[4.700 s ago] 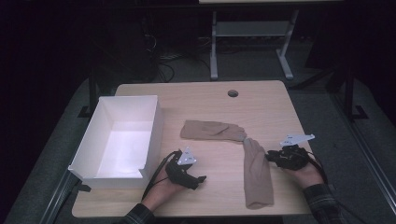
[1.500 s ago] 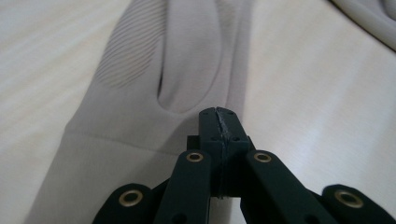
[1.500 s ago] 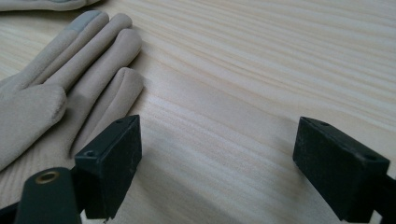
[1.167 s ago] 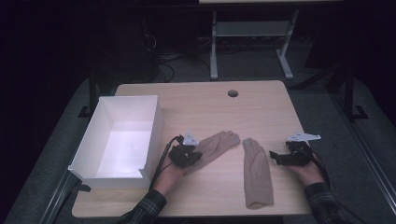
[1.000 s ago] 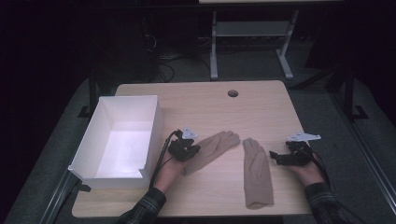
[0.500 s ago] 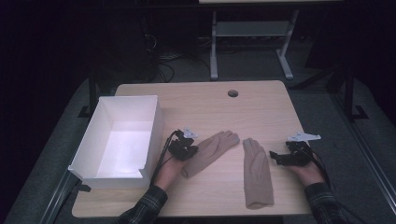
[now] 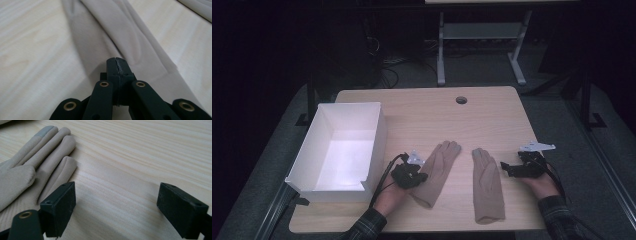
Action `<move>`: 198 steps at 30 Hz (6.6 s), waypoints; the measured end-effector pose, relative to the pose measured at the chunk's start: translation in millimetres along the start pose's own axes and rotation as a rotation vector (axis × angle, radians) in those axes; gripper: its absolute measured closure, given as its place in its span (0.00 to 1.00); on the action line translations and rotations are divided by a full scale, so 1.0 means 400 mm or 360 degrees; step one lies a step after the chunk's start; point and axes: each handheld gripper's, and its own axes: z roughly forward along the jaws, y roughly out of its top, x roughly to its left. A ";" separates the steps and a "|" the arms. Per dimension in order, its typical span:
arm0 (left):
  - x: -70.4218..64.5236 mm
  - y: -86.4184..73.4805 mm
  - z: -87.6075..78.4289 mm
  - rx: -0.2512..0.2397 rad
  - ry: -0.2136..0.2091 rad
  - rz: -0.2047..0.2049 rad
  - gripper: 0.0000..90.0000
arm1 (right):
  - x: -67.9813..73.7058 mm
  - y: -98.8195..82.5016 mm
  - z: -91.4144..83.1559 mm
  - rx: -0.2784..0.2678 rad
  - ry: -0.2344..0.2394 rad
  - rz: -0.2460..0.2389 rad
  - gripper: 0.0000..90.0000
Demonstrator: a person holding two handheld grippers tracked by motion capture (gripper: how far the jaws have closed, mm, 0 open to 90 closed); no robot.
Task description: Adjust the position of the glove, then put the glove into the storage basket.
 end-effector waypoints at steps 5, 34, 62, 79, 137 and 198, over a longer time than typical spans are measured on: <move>-0.029 -0.008 -0.002 0.0008 -0.0070 0.0023 0.99 | 0.000 0.000 0.000 0.0000 0.0000 0.0000 0.17; 0.075 0.073 0.025 -0.0110 0.0117 -0.0097 0.68 | 0.000 0.000 0.000 0.0000 0.0000 -0.0001 0.17; 0.086 0.063 0.043 -0.0135 -0.0090 -0.0193 0.98 | 0.017 0.009 -0.062 0.0031 0.0236 -0.0034 0.89; 0.077 0.067 0.035 -0.0181 -0.0203 -0.0221 0.98 | 0.094 -0.001 -0.053 0.0175 0.0525 -0.0214 1.00; 0.036 0.095 -0.008 -0.0270 -0.0514 -0.0295 0.98 | 0.212 0.043 0.002 0.0190 0.0709 -0.0357 1.00; -0.155 0.159 0.166 -0.0001 -0.0573 0.0063 0.99 | 0.142 0.040 0.024 0.0056 0.0258 -0.0229 0.30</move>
